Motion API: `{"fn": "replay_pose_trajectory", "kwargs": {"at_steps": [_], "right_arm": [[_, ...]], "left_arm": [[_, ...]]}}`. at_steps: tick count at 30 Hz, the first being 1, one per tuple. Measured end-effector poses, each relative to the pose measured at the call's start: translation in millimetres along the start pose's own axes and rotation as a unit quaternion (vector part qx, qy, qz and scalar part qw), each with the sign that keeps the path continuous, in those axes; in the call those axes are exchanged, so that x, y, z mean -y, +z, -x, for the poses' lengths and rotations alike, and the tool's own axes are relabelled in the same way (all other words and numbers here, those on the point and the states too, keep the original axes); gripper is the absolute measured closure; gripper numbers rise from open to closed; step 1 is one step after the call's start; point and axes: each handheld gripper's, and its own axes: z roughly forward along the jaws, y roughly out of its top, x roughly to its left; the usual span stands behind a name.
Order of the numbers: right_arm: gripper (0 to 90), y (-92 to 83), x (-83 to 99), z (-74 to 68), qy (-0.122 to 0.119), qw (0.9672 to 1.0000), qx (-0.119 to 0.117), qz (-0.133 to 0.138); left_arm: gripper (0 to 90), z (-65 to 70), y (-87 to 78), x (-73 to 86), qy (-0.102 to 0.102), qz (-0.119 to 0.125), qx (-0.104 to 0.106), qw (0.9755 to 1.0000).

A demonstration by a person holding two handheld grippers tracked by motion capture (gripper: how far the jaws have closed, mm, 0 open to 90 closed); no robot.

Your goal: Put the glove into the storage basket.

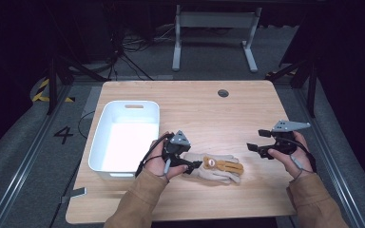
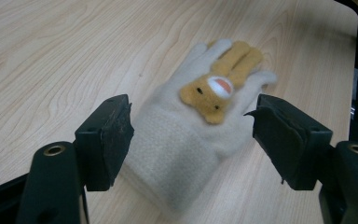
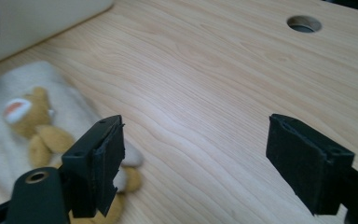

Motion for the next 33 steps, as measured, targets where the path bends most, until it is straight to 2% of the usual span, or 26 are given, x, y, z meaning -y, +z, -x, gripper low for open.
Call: {"fn": "replay_pose_trajectory", "kwargs": {"at_steps": [4, 6, 7, 12, 19, 27, 29, 33], "right_arm": [[18.4, -0.2, 7.1, 10.7, 0.014, 0.9996, 0.022, -0.007], [19.9, 0.4, 8.8, 12.5, 0.018, 0.9994, 0.027, -0.009], [22.4, 3.8, 13.8, 16.0, 0.025, 0.9989, 0.038, -0.013], [26.8, 8.9, 22.3, 20.3, 0.021, 0.9977, 0.050, -0.040], [34.8, 10.5, 26.7, 17.9, 0.003, 0.9979, 0.039, -0.051], [34.3, 8.3, 32.3, 20.8, 0.014, 0.9979, 0.038, -0.052], [33.9, 6.9, 33.5, 21.0, 0.015, 0.9981, 0.034, -0.049], [33.2, 4.7, 35.8, 21.3, 0.020, 0.9983, 0.031, -0.046]], "left_arm": [[28.4, -0.6, 1.7, 0.1, 0.003, -0.004, -0.002, 1.0000], [28.4, -0.6, 2.6, 0.3, 0.004, -0.006, -0.002, 1.0000], [28.4, -1.3, 4.2, 0.6, 0.004, -0.010, 0.002, 0.9999], [28.5, -2.4, 9.6, 1.2, 0.004, -0.013, 0.002, 0.9999], [28.5, -4.5, 14.4, 0.8, 0.007, -0.016, 0.002, 0.9999], [27.4, -7.1, 23.4, 0.0, 0.024, -0.011, 0.006, 0.9996], [27.2, -7.5, 27.4, 0.1, 0.025, -0.010, 0.013, 0.9995], [27.5, -9.9, 34.1, 2.0, 0.038, -0.023, 0.032, 0.9985]]}}
